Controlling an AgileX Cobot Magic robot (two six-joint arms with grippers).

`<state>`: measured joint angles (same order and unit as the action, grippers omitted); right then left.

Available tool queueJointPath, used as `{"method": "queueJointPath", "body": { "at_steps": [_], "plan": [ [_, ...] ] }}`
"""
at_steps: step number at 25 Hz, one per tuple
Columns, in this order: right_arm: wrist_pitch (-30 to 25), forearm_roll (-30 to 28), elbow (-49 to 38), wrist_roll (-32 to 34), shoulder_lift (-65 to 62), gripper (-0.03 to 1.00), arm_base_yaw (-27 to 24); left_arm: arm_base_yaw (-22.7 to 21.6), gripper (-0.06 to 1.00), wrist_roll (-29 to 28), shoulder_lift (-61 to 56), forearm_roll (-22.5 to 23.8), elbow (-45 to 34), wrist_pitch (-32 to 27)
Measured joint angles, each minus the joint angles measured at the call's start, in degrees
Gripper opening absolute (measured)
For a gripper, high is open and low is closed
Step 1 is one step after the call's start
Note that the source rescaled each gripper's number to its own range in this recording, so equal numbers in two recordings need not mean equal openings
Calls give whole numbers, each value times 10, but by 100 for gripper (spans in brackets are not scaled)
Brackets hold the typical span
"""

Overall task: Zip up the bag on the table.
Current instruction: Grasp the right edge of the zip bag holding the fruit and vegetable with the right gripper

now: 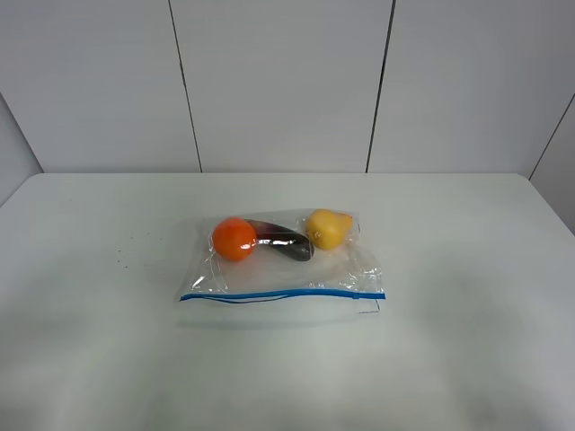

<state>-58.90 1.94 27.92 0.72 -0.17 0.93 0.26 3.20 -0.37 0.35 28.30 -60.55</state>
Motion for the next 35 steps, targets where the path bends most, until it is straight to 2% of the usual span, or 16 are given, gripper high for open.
{"method": "queueJointPath", "body": {
  "at_steps": [12, 17, 23, 26, 32, 35],
  "plan": [
    [-1, 0, 10, 0, 11, 100, 0, 0, 98, 0, 0, 0, 0, 0],
    [2, 7, 85, 0, 148, 100, 0, 0, 98, 0, 0, 0, 0, 0],
    [39, 32, 175, -1, 362, 100, 0, 0, 98, 0, 0, 0, 0, 0],
    [79, 64, 199, -22, 464, 100, 0, 0, 98, 0, 0, 0, 0, 0],
    [171, 168, 206, -109, 648, 100, 0, 0, 98, 0, 0, 0, 0, -1],
    [195, 227, 206, -161, 723, 100, 0, 0, 98, 0, 0, 0, 0, -1]
  ]
}}
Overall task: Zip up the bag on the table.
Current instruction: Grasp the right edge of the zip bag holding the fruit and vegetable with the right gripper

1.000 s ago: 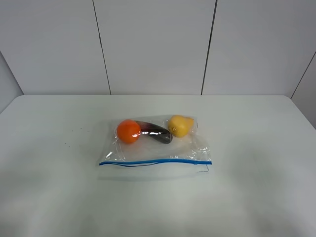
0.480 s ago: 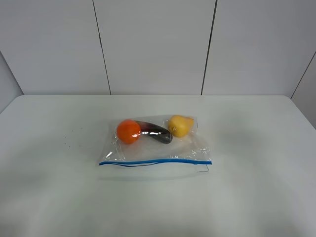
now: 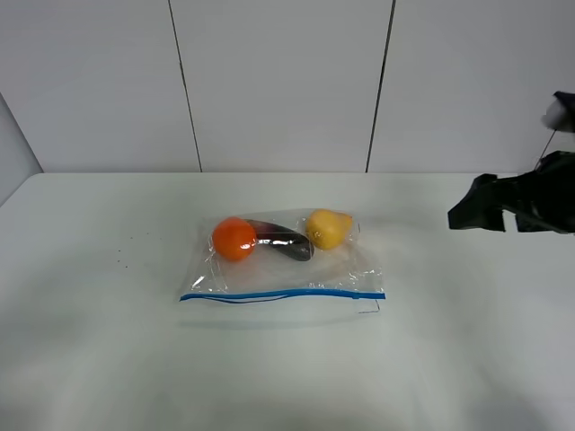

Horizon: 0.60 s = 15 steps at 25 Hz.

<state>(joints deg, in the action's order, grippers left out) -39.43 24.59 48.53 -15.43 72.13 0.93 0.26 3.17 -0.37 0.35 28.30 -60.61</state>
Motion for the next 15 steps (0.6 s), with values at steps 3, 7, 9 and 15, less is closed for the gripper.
{"method": "queueJointPath", "body": {
  "at_steps": [3, 7, 9, 15],
  "plan": [
    [4, 68, 0, -64, 70, 100, 0, 0, 98, 0, 0, 0, 0, 0],
    [1, 163, 0, -157, 150, 100, 0, 0, 98, 0, 0, 0, 0, 0],
    [-5, 206, 1, -205, 183, 100, 0, 0, 98, 0, 0, 0, 0, 0],
    [-51, 331, 1, -333, 252, 100, -14, 0, 98, 0, 0, 0, 0, 0]
  ]
}}
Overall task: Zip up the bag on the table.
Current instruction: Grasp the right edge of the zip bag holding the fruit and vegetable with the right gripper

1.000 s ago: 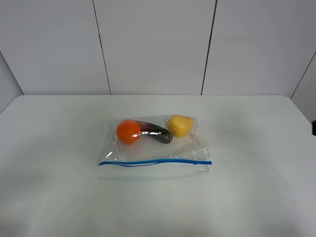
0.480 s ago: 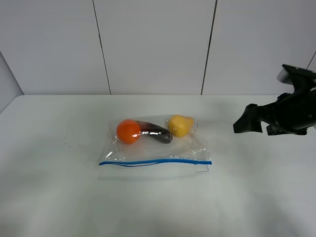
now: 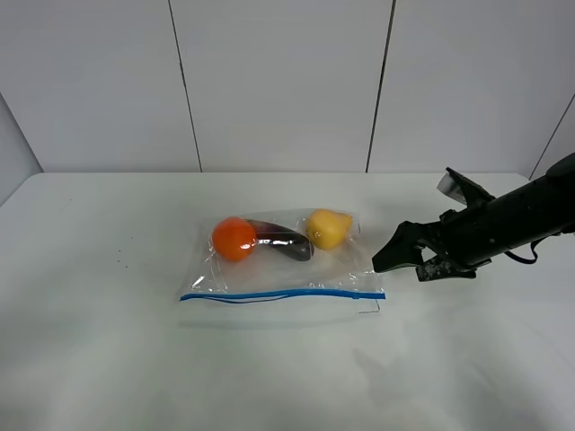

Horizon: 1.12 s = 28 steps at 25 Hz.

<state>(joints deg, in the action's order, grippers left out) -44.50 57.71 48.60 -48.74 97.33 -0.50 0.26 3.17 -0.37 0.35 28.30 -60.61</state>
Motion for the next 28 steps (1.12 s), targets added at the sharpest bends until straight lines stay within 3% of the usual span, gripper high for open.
{"method": "queueJointPath", "body": {
  "at_steps": [3, 9, 18, 28],
  "plan": [
    [-42, 40, 14, -43, 20, 100, -31, 0, 98, 0, 0, 0, 0, 0],
    [-120, 55, 77, -63, 61, 100, -66, 0, 98, 0, 0, 0, 0, 0],
    [-130, 62, 91, -109, 151, 100, -66, 0, 98, 0, 0, 0, 0, 0],
    [-154, 123, 92, -172, 209, 97, -64, 0, 98, 0, 0, 0, 0, 0]
  ]
}}
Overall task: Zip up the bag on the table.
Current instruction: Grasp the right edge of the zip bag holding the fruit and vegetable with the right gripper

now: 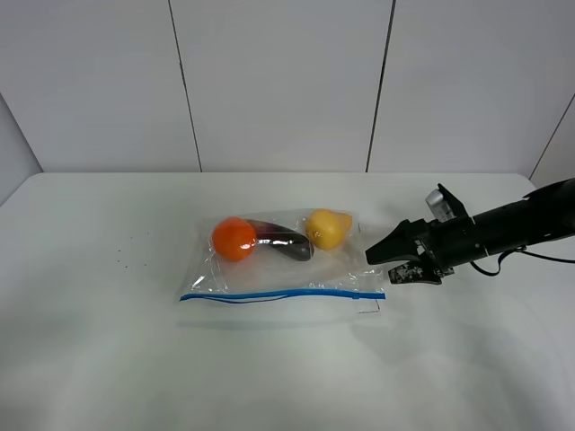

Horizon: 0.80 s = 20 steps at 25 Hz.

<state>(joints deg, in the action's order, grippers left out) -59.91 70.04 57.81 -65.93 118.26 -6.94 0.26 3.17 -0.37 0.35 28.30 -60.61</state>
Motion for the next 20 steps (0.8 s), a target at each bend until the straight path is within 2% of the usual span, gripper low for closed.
{"method": "queueJointPath", "body": {
  "at_steps": [15, 20],
  "plan": [
    [-43, 45, 7, -39, 54, 95, 5, 0, 98, 0, 0, 0, 0, 1],
    [-43, 48, 7, -40, 59, 91, 7, 0, 98, 0, 0, 0, 0, 1]
  ]
}}
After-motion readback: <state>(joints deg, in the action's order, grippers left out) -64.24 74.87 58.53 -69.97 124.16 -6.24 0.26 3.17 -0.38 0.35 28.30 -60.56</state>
